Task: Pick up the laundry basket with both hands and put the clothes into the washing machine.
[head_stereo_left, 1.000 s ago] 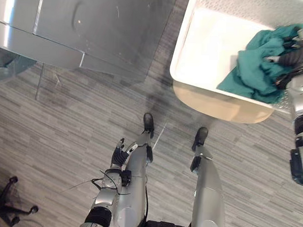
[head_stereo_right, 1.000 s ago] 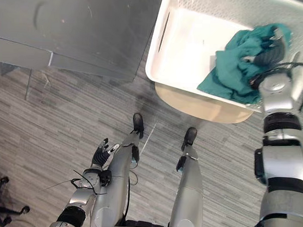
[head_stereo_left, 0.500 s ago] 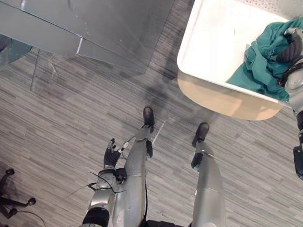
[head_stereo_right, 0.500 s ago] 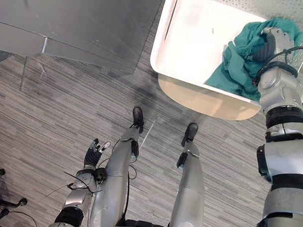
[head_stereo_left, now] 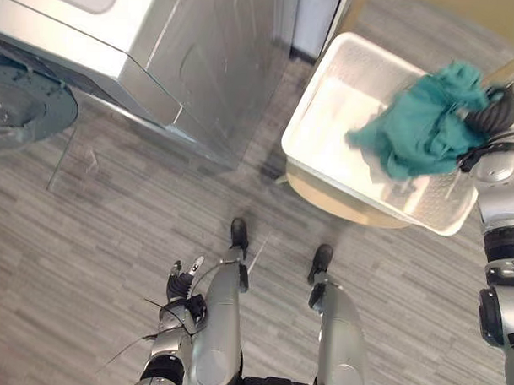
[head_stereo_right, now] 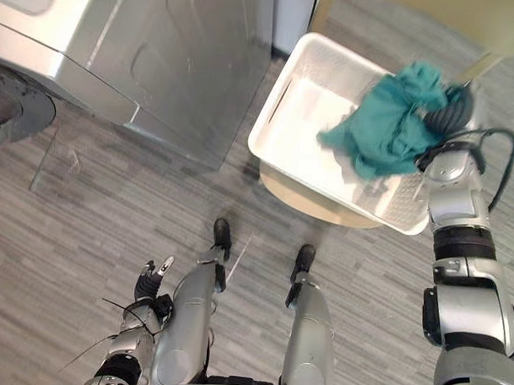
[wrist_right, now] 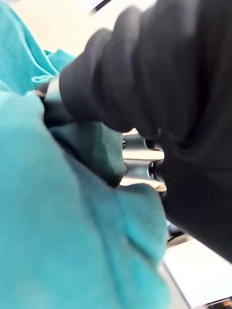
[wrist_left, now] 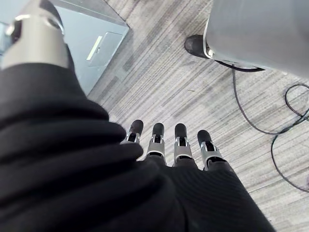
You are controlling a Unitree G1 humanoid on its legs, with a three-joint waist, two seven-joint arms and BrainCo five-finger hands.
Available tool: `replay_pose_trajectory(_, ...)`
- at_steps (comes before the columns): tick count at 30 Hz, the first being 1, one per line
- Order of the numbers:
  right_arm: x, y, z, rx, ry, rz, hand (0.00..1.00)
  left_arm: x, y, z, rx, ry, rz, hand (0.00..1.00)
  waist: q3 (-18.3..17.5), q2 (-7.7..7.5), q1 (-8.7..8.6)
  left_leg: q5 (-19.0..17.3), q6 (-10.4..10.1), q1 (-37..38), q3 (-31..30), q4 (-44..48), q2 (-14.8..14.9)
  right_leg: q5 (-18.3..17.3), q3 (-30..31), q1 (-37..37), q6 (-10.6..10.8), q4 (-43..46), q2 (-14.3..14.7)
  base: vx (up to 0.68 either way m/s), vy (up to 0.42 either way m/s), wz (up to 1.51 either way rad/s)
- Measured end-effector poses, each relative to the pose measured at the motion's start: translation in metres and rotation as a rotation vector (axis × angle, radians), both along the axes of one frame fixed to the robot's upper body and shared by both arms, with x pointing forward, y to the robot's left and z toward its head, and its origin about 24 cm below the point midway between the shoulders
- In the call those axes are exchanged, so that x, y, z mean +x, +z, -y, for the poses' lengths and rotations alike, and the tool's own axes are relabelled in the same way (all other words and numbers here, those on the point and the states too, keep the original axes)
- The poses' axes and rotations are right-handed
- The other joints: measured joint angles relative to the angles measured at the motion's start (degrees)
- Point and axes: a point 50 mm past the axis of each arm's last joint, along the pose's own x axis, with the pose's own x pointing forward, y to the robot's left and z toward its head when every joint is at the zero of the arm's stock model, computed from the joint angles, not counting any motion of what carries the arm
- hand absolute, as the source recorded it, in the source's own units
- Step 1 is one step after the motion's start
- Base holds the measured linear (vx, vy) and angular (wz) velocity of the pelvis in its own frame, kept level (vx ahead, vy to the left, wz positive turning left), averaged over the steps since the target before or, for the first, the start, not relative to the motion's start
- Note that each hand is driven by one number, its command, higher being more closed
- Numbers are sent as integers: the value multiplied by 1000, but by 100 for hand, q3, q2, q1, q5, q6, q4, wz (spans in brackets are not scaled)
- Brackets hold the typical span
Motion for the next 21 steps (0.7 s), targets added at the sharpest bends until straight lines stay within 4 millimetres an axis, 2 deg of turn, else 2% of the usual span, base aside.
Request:
replay_pose_trajectory(1,-17,16,-3,0,-11,140,100,-3,-3,-3,-6,13,-14,0,-93,-97,-4,-17,19,226,24,-82,15,-28,-3,183,-32,-32,16,-65,-59,-11)
replay_pose_trajectory(5,-44,17,10,42,-131,279,100,-25,-15,-13,-61,113,-66,0,-641,-374,-10,-30,-12,717,186,-376,10,-162,-120,639,-25,-186,1,16,-41,14)
replay_pose_trajectory(7,-55,13,13,77,-164,321,100,-43,-22,-21,-95,193,-104,0,-1032,-522,2,-19,-29,1071,226,-563,-30,-170,-131,971,-24,-346,-15,114,-15,7)
replay_pose_trajectory(10,-62,8,10,53,-176,333,100,-57,-26,-32,-144,325,-106,0,-1403,-601,3,3,-60,1502,181,-862,-136,-154,-161,1384,17,-579,-47,116,8,8)
replay_pose_trajectory(12,-66,-3,14,55,-196,305,100,-61,-16,-51,-166,472,-33,0,-1790,-621,7,48,-109,1748,138,-1115,-213,-116,-219,1651,73,-812,-54,149,7,11)
replay_pose_trajectory(13,-67,-6,15,53,-200,296,100,-58,-8,-57,-178,515,18,0,-1853,-623,13,79,-104,1852,127,-1192,-231,-106,-232,1761,82,-883,-53,166,4,16)
replay_pose_trajectory(15,-70,-7,20,49,-227,290,100,-37,38,-75,-144,557,273,0,-2137,-594,3,108,-133,2093,30,-1381,-308,-91,-323,2059,101,-1101,-59,149,3,16)
replay_pose_trajectory(16,-71,-7,20,48,-232,293,100,-30,53,-77,-127,548,344,0,-2208,-585,0,112,-136,2114,9,-1386,-317,-88,-344,2105,102,-1139,-60,158,1,12)
replay_pose_trajectory(17,-70,-7,19,53,-226,297,100,-12,91,-76,-87,521,520,0,-2266,-584,-2,114,-136,2254,8,-1391,-328,-85,-350,2256,101,-1187,-61,130,-5,4)
replay_pose_trajectory(18,-69,-9,17,60,-219,299,100,-5,106,-74,-74,500,586,0,-2274,-580,-17,113,-136,2326,8,-1397,-329,-85,-347,2326,101,-1190,-61,121,-7,-3)
replay_pose_trajectory(19,-65,-10,13,71,-198,294,100,8,133,-65,-22,431,685,0,-2324,-564,-30,113,-136,2451,29,-1447,-328,-85,-318,2391,101,-1197,-58,59,-6,-7)
replay_pose_trajectory(20,-62,-11,10,70,-181,287,100,14,145,-59,0,389,730,0,-2376,-548,-37,114,-136,2512,54,-1502,-328,-85,-292,2410,101,-1205,-55,56,-2,-20)
replay_pose_trajectory(21,-56,-13,-1,62,-134,274,100,24,167,-43,47,304,806,0,-2439,-512,-47,114,-136,2652,142,-1574,-327,-84,-213,2452,100,-1207,-54,59,0,-35)
